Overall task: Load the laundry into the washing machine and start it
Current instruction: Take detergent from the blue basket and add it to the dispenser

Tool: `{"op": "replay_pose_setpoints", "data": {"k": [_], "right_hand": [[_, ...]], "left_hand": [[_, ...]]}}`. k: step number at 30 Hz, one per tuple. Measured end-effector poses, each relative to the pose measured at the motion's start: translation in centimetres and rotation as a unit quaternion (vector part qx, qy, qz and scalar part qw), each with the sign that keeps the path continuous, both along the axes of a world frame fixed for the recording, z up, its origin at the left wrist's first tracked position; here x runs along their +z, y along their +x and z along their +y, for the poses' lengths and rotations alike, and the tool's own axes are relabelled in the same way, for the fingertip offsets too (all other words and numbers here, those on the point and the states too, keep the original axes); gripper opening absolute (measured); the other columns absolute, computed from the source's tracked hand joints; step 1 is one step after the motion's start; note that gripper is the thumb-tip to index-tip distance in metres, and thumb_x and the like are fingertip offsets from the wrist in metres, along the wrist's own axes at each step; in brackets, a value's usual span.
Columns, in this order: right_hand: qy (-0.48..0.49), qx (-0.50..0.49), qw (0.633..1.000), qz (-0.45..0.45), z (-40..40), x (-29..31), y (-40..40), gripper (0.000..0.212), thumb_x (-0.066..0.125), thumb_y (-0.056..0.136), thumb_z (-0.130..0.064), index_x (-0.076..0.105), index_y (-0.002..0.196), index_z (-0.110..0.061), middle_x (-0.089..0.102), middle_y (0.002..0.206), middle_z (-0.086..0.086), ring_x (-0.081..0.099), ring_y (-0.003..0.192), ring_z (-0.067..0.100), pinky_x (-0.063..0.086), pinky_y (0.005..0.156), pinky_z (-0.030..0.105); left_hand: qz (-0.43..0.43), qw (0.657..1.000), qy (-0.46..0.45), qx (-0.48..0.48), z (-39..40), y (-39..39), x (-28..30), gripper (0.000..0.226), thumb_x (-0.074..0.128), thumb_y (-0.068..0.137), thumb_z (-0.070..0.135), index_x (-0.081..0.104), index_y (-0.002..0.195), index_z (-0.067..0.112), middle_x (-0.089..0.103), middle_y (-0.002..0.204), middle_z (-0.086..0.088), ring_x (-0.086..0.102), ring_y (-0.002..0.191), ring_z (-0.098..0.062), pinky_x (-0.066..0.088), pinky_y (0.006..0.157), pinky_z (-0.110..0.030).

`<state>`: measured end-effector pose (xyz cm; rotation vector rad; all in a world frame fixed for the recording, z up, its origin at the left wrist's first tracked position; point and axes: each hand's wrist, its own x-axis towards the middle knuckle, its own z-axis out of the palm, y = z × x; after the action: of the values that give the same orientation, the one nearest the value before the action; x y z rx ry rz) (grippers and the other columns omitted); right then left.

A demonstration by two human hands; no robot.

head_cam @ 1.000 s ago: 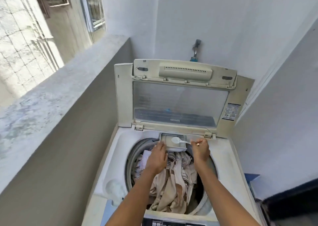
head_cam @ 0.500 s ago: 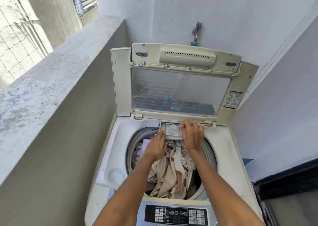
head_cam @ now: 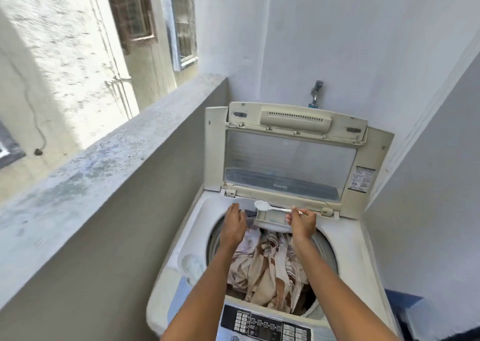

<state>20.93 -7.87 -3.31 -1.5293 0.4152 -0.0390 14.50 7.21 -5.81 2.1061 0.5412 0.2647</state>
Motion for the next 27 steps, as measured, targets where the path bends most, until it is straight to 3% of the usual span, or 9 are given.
{"op": "replay_pose_setpoints", "data": {"k": [2,4,7,10,15,18,24,27], "right_hand": [[0.033,0.051,0.998,-0.001,0.6,1.2,-1.0,0.028,0.065,0.089,-0.016,0.054,0.108,0.002,0.065,0.069,0.005,0.058,0.041,0.0,0.047,0.043,0.011],[0.072,0.105,0.992,-0.009,1.4,3.0,-2.7,0.028,0.067,0.087,-0.017,0.058,0.105,0.003,0.067,0.072,0.008,0.06,0.045,0.002,0.049,0.045,0.013],[0.139,0.168,0.976,-0.029,2.4,6.7,-6.8,0.014,0.066,0.087,-0.011,0.053,0.086,-0.006,0.064,0.072,0.011,0.06,0.048,0.007,0.051,0.047,0.016],[0.217,0.205,0.954,-0.029,3.4,10.9,-11.1,0.025,0.064,0.087,-0.003,0.045,0.073,-0.011,0.058,0.064,0.011,0.058,0.045,0.01,0.056,0.049,0.022],[0.288,0.284,0.914,-0.03,6.3,17.3,-18.7,0.028,0.057,0.087,0.004,0.04,0.07,-0.01,0.054,0.045,0.007,0.05,0.028,0.009,0.047,0.035,0.019],[0.297,0.346,0.89,-0.025,7.8,20.6,-24.0,0.027,0.057,0.085,0.004,0.04,0.071,-0.01,0.053,0.054,0.009,0.051,0.031,0.012,0.049,0.039,0.021],[0.281,0.443,0.851,-0.028,11.1,24.8,-34.3,0.023,0.056,0.085,-0.001,0.041,0.07,-0.009,0.055,0.058,0.01,0.054,0.034,0.014,0.054,0.045,0.024],[0.257,0.465,0.847,-0.033,12.9,25.4,-38.2,0.021,0.057,0.085,-0.003,0.044,0.07,-0.009,0.059,0.059,0.01,0.057,0.038,0.015,0.056,0.052,0.028]], "left_hand": [[-0.039,0.996,-0.024,0.074,0.0,-2.4,1.7,0.046,0.032,0.102,0.022,0.032,0.144,0.003,0.032,0.152,-0.013,0.029,0.141,-0.023,0.02,0.115,-0.031],[-0.074,0.985,-0.05,0.15,-0.1,-4.9,3.4,0.044,0.034,0.102,0.021,0.037,0.142,0.003,0.037,0.149,-0.012,0.033,0.139,-0.023,0.022,0.113,-0.03],[-0.128,0.954,-0.083,0.258,-0.5,-9.5,6.4,0.04,0.035,0.101,0.017,0.046,0.135,-0.001,0.047,0.141,-0.015,0.041,0.133,-0.029,0.029,0.11,-0.034],[-0.172,0.923,-0.064,0.338,-0.5,-14.5,10.2,0.039,0.036,0.1,0.015,0.05,0.133,-0.001,0.051,0.137,-0.017,0.046,0.129,-0.029,0.032,0.107,-0.033],[-0.275,0.856,0.064,0.434,-0.3,-24.7,16.8,0.032,0.038,0.098,0.011,0.053,0.126,0.012,0.061,0.125,-0.006,0.057,0.112,-0.022,0.041,0.091,-0.027],[-0.302,0.82,0.208,0.439,0.2,-31.1,19.8,0.021,0.043,0.09,0.001,0.055,0.107,0.006,0.062,0.105,-0.008,0.058,0.097,-0.023,0.038,0.079,-0.025],[-0.232,0.764,0.405,0.445,1.5,-42.7,23.7,0.009,0.052,0.083,0.001,0.055,0.092,0.003,0.057,0.092,-0.016,0.055,0.084,-0.032,0.042,0.072,-0.039],[-0.154,0.714,0.461,0.505,3.0,-47.5,24.0,0.008,0.064,0.077,0.01,0.063,0.085,0.011,0.061,0.1,-0.011,0.054,0.094,-0.031,0.043,0.088,-0.045]]}}
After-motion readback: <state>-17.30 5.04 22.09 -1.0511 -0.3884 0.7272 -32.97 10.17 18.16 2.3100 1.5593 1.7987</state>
